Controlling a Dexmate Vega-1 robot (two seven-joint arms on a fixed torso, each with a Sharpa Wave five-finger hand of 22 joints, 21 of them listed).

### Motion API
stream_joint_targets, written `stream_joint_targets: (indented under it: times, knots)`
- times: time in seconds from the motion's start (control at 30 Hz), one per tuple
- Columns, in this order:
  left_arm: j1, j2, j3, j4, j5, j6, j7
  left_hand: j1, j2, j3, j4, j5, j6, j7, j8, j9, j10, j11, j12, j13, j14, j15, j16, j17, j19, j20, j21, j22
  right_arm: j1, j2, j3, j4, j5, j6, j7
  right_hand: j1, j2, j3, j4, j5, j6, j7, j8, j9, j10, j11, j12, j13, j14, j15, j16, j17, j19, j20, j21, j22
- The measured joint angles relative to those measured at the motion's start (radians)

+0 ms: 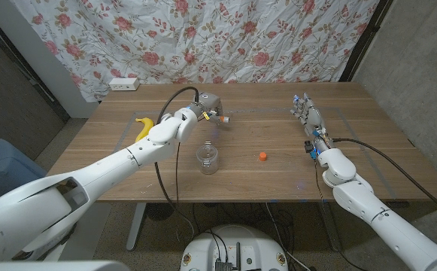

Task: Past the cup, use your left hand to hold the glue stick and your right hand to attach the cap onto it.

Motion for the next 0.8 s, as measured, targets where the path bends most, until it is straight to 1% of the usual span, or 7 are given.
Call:
stream_joint_targets:
  times: [0.17,0.2,0.3,0.53,0.7,0.73,0.8]
  knots:
    - [0.014,0.010,-0.021,-0.011,-0.023,-0.009,0.012,0.000,0.000,-0.004,0.004,0.000,0.000,0.000,0.000,0.000,0.000,0.000,0.000,0.000,0.009,-0.002,0.000,0.000,0.000,0.000,0.000,0.000,-0.012,-0.018,0.000,-0.028,-0.030,-0.011,-0.017,0.000,0.000,0.002,-0.010,0.000,-0.005,-0.005,0.000,0.000,0.003,-0.003,0.000,0.000,0.004,-0.003,0.000,0.000,-0.004,-0.004,0.000,-0.001]
    - [0.018,0.012,-0.026,-0.014,-0.026,-0.010,0.014,0.000,0.000,-0.004,0.004,0.000,0.000,0.000,-0.001,0.000,0.000,0.000,0.000,0.000,0.009,-0.002,0.000,0.000,0.000,0.000,0.000,0.000,-0.015,-0.022,0.000,-0.035,-0.039,-0.013,-0.022,0.011,-0.011,0.003,-0.011,0.000,-0.005,-0.005,0.000,0.000,0.003,-0.003,0.002,0.000,0.004,-0.003,0.000,-0.002,-0.003,-0.004,0.000,-0.002]
    - [0.028,0.016,-0.039,-0.019,-0.041,-0.017,0.023,0.000,0.000,-0.004,0.004,0.000,0.002,0.002,-0.004,0.000,0.002,-0.002,-0.003,-0.001,0.009,-0.002,0.000,0.000,0.000,0.000,-0.001,0.000,-0.025,-0.035,0.000,-0.056,-0.063,-0.025,-0.034,0.012,-0.012,0.003,-0.017,0.000,-0.011,-0.011,0.000,0.000,0.007,-0.007,0.004,0.000,0.004,-0.003,0.000,-0.005,-0.013,-0.005,0.000,-0.002]
    - [0.049,0.026,-0.067,-0.032,-0.072,-0.033,0.054,-0.004,0.004,-0.007,0.002,0.000,0.002,0.002,-0.008,0.000,0.002,-0.002,-0.003,-0.001,0.009,-0.002,0.000,0.000,0.000,0.000,-0.005,0.000,-0.051,-0.073,0.006,-0.113,-0.115,-0.054,-0.063,0.012,-0.012,0.003,-0.022,0.000,-0.007,-0.014,0.000,0.000,0.007,-0.007,0.004,0.000,0.003,-0.004,0.000,-0.005,-0.015,-0.003,0.000,-0.002]
    - [0.058,0.029,-0.077,-0.035,-0.094,-0.044,0.072,-0.007,0.007,-0.007,0.001,0.000,0.002,0.002,-0.012,0.000,0.002,-0.002,-0.004,0.000,0.011,0.000,0.000,0.000,0.000,0.000,-0.005,0.000,-0.068,-0.100,0.010,-0.149,-0.135,-0.070,-0.070,0.024,-0.024,0.007,-0.035,0.000,-0.004,-0.018,0.000,0.000,0.007,-0.007,0.004,0.000,0.000,-0.007,0.000,-0.007,-0.025,-0.004,0.000,-0.002]
    - [0.065,0.031,-0.086,-0.037,-0.101,-0.047,0.076,-0.007,0.007,-0.009,0.003,0.000,0.002,0.002,-0.012,0.000,0.002,-0.002,-0.004,0.000,0.013,0.002,0.000,0.000,0.000,0.000,-0.005,0.000,-0.072,-0.105,0.011,-0.157,-0.135,-0.070,-0.070,0.024,-0.024,0.008,-0.042,0.000,-0.007,-0.022,0.000,0.000,0.007,-0.007,0.004,0.000,-0.004,-0.011,0.000,-0.009,-0.025,-0.004,0.000,-0.002]
    - [0.067,0.032,-0.089,-0.038,-0.109,-0.051,0.081,-0.007,0.007,-0.011,0.005,0.000,0.002,0.002,-0.012,0.000,0.002,-0.002,-0.005,0.000,0.013,0.002,0.000,0.000,0.000,0.000,-0.005,0.000,-0.077,-0.113,0.012,-0.169,-0.168,-0.089,-0.080,0.024,-0.024,0.007,-0.043,0.000,-0.007,-0.029,0.000,0.000,0.007,-0.007,0.004,0.000,-0.004,-0.010,0.000,-0.009,-0.025,-0.004,0.000,-0.002]
